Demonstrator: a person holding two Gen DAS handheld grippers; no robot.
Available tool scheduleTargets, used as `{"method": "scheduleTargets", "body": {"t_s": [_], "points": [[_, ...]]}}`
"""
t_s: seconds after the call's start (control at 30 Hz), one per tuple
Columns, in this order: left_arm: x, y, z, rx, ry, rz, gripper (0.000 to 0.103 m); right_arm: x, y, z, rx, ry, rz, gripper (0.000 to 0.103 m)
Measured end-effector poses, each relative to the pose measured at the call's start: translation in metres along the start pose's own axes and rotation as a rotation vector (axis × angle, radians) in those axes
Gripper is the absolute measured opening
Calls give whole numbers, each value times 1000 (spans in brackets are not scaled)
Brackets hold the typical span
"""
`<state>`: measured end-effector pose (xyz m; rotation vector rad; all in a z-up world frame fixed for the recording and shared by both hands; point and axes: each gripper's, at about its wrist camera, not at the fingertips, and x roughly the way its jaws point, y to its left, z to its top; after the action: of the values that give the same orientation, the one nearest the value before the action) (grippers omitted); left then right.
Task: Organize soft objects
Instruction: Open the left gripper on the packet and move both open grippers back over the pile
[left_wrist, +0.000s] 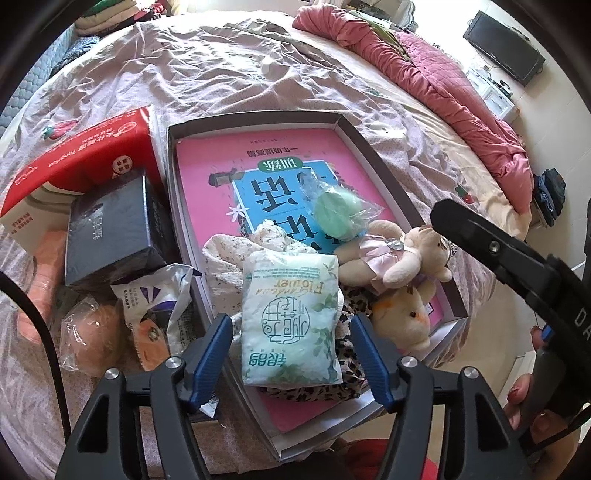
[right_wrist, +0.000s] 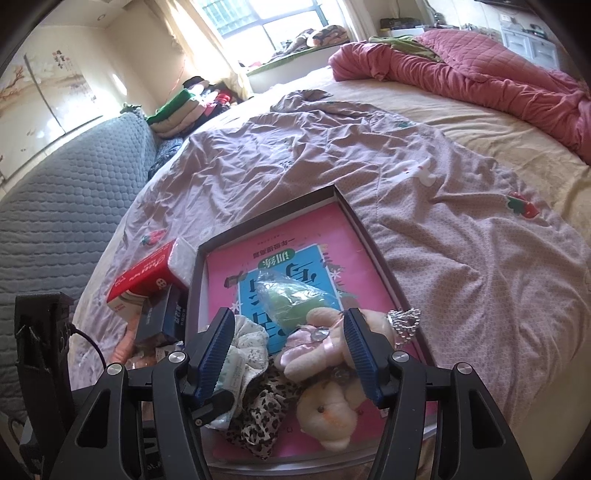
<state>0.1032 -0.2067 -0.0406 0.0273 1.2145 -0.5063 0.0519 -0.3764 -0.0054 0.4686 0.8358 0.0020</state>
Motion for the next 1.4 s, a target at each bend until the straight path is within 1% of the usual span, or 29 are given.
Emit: {"method": "scheduleTargets", "body": {"t_s": [0.07,0.1,0.13,0.17,0.33,0.43,0.5,0.6,0.67,1.0,1.1,1.23,1.4], "points": [[-4,-1,0,6,-12,8,66,-2,-1,0,0,-1,-7,64],[-7,-1,-1,8,-20,7,67,-3,-2,0,1,-3,-10,67],[-10,-2,-1,11,-24,7,67,-4,-2,0,1,-6,-12,72],[-12,-2,-1,12,-25,8,68,-6,-3,0,1,-11,-13,73],[-23,-6,-3,17,-36,13,71,-10,-4,0,17,-17,-7,74],[-28,-7,-3,16,-32,26,73,-13,-6,0,48,-10,9,75],[-32,-6,-4,15,-24,42,74,-16,-8,0,73,-12,18,76],[-40,-4,-5,17,-10,94,75,-21,-8,1,90,-11,18,76],[-48,-2,-6,13,-10,112,75,-24,-6,1,86,-14,13,76],[-75,9,-10,-25,-45,107,76,-42,9,2,43,-48,15,77],[-82,9,-12,-26,-59,105,76,-50,16,2,22,-68,15,80],[-93,11,-14,-35,-80,104,76,-58,23,3,0,-85,17,81],[-102,15,-16,-30,-83,134,76,-68,33,4,-16,-102,25,81]]}}
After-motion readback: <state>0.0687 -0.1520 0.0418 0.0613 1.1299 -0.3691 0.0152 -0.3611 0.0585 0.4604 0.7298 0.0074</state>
